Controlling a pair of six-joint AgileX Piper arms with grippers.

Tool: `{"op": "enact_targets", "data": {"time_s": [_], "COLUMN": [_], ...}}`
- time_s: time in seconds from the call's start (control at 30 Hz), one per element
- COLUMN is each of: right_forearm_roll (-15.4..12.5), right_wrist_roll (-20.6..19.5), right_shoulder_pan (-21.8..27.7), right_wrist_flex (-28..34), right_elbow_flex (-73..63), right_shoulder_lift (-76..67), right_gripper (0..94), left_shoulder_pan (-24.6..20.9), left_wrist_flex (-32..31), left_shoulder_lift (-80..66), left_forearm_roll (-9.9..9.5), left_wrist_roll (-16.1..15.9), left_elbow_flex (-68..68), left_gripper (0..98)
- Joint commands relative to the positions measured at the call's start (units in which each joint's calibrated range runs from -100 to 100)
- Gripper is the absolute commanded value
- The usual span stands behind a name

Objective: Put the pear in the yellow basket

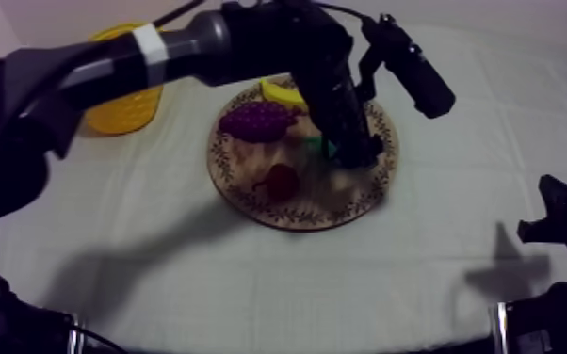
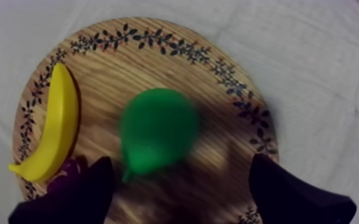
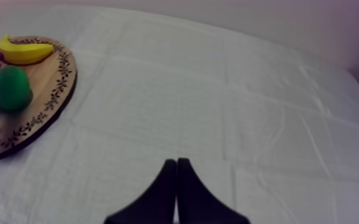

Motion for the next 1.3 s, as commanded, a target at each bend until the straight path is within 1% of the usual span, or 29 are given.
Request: {"op": "enact_targets", "data": {"time_s": [0.0,0.2,0.33,0.47,0.67,0.83,0.97,1.27], "right_forearm_roll": [-0.01,-0.01,-0.01,-0.01,-0.01,-0.01,-0.01,-0.01], "right_wrist_roll": [0.02,0.01,0.02,0.02,0.02,0.02,0.02,0.02], "right_shoulder_pan": [0.0,0.0,0.0,0.0,0.0,0.0,0.0,0.0], "right_wrist_flex": [0.04,0.04,0.04,0.04,0.04,0.04,0.04,0.04], "right_elbow_flex": [0.03,0.03,0.03,0.03,0.03,0.03,0.03,0.03], "right_shoulder_lift": [0.01,0.01,0.01,0.01,0.01,0.01,0.01,0.01], "right_gripper": [0.3,0.3,0.3,0.3,0.3,0.3,0.3,0.3], "left_shoulder_pan": [-0.1,-0.38,-0.37,-0.29,0.02,-0.16,-0.67,-1.6], "left_wrist_flex": [5.71,16.59,21.17,24.31,25.79,25.97,26.0,25.93], "left_shoulder_lift": [4.13,10.99,14.39,16.79,19.27,19.43,17.63,11.46], "left_forearm_roll": [-0.24,-1.58,-2.19,-2.95,-4.23,-4.67,-5.22,-5.77], "left_wrist_roll": [0.3,1.09,1.31,1.94,2.93,4.37,5.18,6.5], "left_elbow_flex": [-6.92,-16.5,-21.28,-24.75,-28.63,-29.05,-26.44,-20.84], "left_gripper": [83.2,81.1,76.9,71.1,58.5,51.6,49.7,48.2]}}
